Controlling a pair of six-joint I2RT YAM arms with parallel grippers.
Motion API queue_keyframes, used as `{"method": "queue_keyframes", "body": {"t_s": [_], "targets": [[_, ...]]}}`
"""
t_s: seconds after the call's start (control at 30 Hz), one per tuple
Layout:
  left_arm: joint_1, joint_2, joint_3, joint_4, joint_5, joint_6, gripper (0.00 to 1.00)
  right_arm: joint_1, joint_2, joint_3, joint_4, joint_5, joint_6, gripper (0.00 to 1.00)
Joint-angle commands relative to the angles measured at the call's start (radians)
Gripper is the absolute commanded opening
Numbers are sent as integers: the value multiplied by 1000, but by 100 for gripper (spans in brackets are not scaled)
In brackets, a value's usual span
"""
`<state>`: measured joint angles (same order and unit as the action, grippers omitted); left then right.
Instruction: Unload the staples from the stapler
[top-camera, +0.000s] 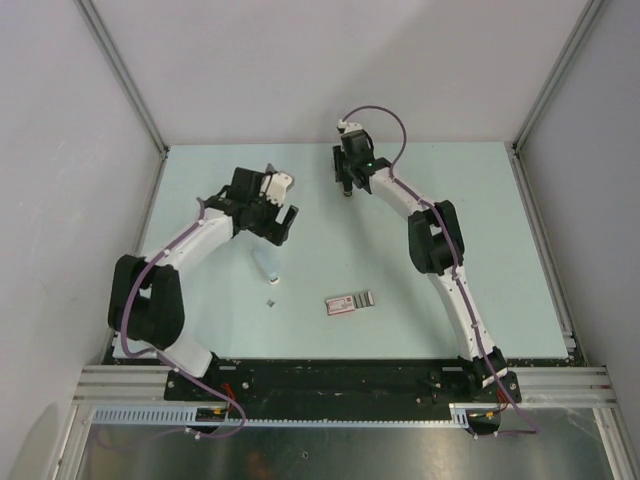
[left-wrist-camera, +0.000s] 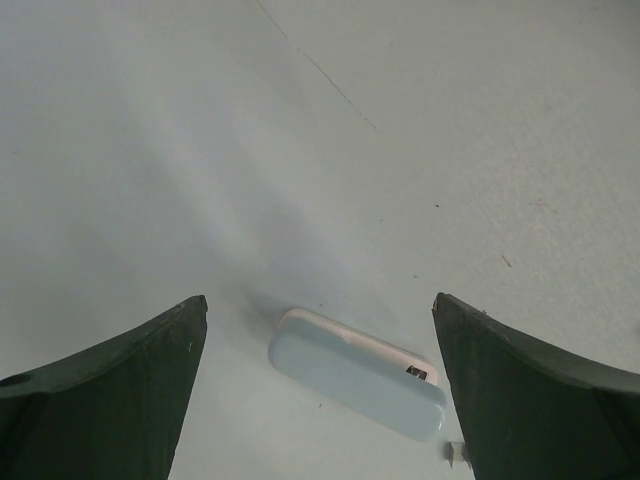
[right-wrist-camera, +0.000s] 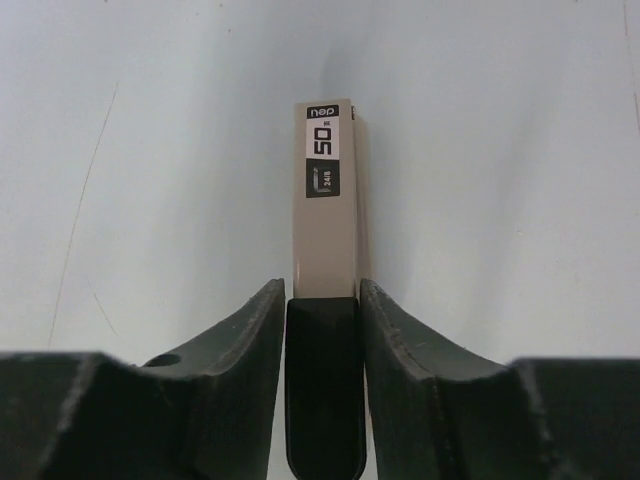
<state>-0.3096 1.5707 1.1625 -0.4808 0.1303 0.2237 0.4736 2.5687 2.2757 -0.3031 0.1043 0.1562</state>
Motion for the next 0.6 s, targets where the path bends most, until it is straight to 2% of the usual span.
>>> {"method": "queue_keyframes", "body": {"t_s": [0.0,0.1,0.23,0.57], "targets": [[-37,47,23,51,-54,52,99,-5,20,64,-25,-31,8,33],[-56,77,-10,79,-89,88,98,-1,8,43,-31,-37,15,17],[-100,103,-60,103,-142,144,97,5,-37,-22,-37,-49,29,3],[-186,103,-163,116,-257,251,95,52,-311,-485,52,-44,85,0]]}}
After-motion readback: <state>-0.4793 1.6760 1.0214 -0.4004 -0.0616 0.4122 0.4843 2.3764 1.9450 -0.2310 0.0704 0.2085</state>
